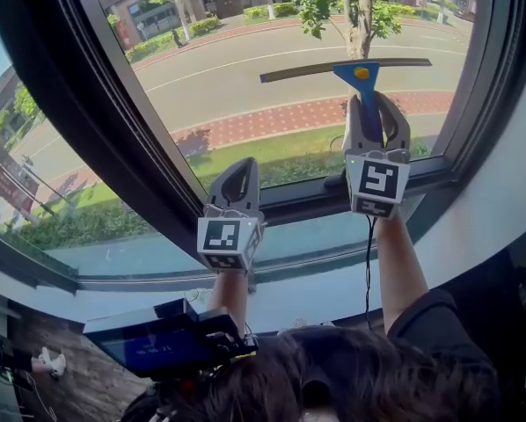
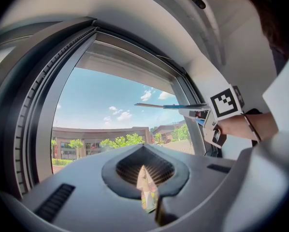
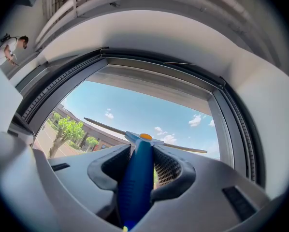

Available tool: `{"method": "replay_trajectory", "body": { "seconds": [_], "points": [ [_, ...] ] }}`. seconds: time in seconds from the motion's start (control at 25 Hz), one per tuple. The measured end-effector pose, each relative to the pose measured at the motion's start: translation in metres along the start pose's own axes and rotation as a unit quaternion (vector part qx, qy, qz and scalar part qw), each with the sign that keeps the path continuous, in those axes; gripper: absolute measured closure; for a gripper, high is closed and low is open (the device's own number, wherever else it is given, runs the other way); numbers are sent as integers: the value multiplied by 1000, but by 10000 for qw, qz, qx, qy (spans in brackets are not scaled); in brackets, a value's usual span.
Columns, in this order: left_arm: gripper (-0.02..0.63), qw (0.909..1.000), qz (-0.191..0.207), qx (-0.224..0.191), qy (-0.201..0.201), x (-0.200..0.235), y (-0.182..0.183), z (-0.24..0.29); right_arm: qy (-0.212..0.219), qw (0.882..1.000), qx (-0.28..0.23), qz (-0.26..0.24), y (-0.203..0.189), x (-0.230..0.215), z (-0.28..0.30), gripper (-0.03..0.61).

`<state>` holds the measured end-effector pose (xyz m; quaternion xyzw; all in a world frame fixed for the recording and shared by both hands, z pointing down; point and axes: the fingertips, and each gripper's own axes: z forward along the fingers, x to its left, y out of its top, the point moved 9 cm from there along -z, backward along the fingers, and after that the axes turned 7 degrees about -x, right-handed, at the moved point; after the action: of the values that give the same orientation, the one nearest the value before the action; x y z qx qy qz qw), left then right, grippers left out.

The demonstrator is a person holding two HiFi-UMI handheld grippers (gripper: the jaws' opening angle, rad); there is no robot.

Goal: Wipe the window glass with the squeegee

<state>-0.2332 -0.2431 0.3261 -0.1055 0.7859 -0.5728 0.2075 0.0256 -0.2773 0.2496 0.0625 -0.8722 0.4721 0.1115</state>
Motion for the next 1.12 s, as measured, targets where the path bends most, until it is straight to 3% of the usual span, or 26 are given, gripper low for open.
{"method": "replay_trajectory", "body": {
  "seconds": [0.36,1.12],
  "points": [
    [612,9999,-66,84,-13,-3,-4,-1,116,9992,300,-236,-16,3,-17,437],
    [613,9998,-99,180,-31,-8,-7,-3,198,9962,833,-161,-61,11,-50,437]
  ]
}}
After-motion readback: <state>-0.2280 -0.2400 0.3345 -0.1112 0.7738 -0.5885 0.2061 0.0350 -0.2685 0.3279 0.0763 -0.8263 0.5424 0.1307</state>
